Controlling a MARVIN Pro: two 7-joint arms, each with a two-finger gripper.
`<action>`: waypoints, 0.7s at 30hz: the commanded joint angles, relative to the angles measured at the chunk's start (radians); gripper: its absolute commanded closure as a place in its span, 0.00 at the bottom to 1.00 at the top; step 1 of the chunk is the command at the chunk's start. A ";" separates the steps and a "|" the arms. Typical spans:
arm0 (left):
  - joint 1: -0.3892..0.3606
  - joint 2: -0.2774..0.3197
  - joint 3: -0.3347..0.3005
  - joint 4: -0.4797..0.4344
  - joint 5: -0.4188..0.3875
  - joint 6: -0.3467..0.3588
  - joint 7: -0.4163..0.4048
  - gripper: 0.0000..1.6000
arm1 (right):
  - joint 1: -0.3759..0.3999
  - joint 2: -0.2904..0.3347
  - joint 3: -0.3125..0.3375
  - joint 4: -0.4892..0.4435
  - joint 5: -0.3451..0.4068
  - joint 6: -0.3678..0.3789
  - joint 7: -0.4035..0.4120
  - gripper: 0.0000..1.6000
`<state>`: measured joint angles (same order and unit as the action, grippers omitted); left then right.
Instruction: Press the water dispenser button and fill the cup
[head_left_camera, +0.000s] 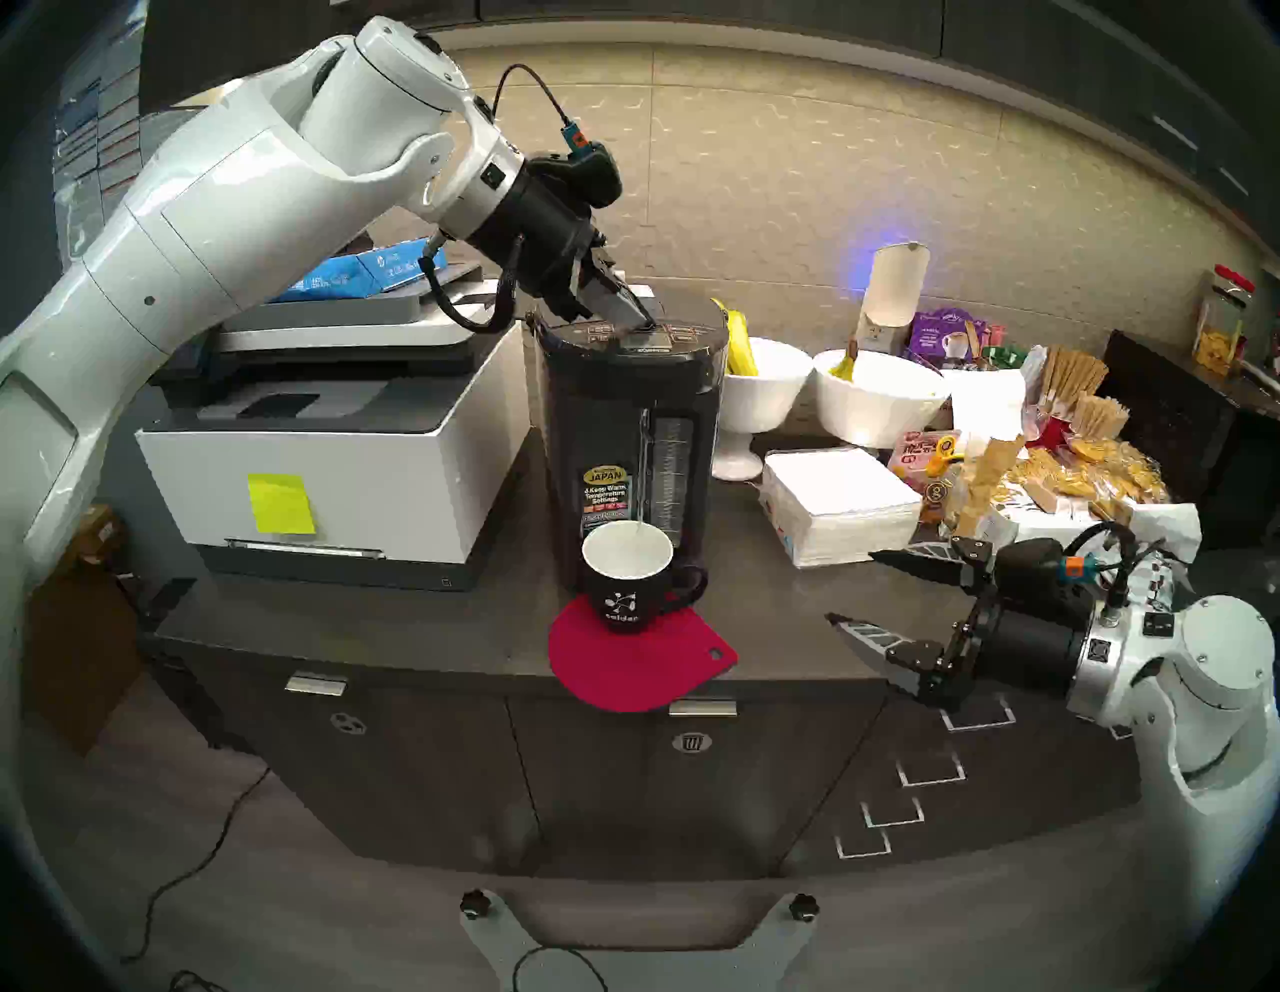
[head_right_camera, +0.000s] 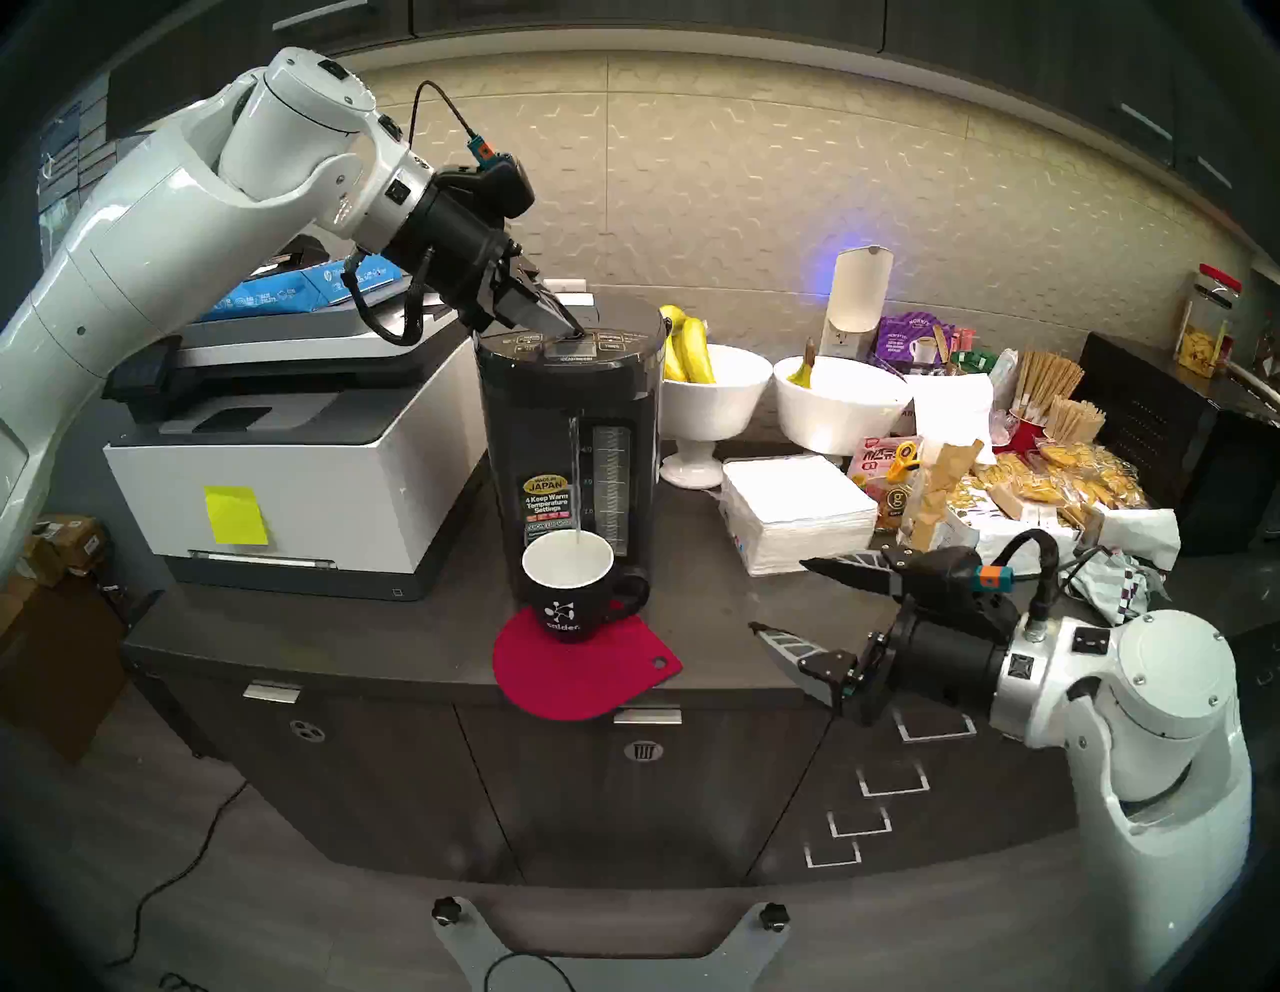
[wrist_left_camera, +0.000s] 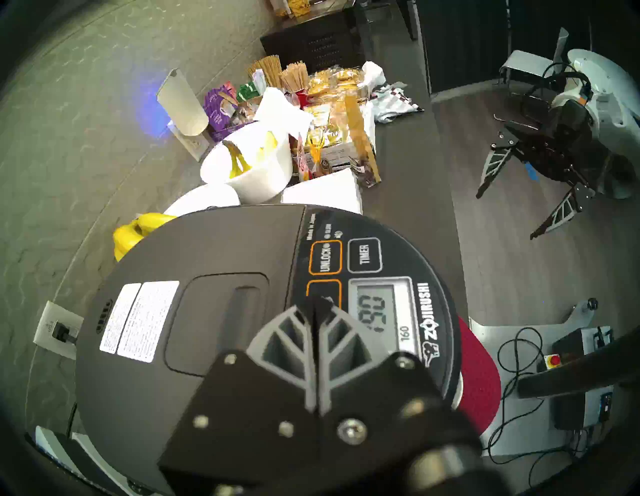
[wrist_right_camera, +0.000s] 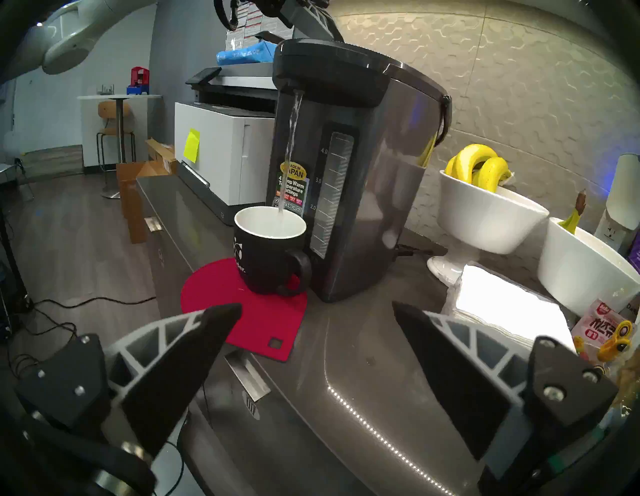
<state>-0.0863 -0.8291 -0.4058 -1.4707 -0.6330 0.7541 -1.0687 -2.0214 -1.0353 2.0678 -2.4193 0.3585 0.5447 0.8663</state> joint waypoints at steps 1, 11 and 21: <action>0.028 -0.001 0.022 0.007 0.001 -0.005 -0.008 1.00 | 0.004 0.002 0.000 -0.012 0.000 0.001 -0.001 0.00; 0.038 -0.003 0.025 0.020 0.002 -0.021 -0.006 1.00 | 0.004 0.002 0.000 -0.012 0.000 0.001 -0.001 0.00; 0.029 -0.011 0.035 0.050 0.008 -0.036 -0.028 1.00 | 0.004 0.002 0.000 -0.012 0.000 0.001 -0.001 0.00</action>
<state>-0.0821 -0.8329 -0.4050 -1.4455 -0.6386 0.7217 -1.0874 -2.0213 -1.0353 2.0678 -2.4193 0.3585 0.5447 0.8663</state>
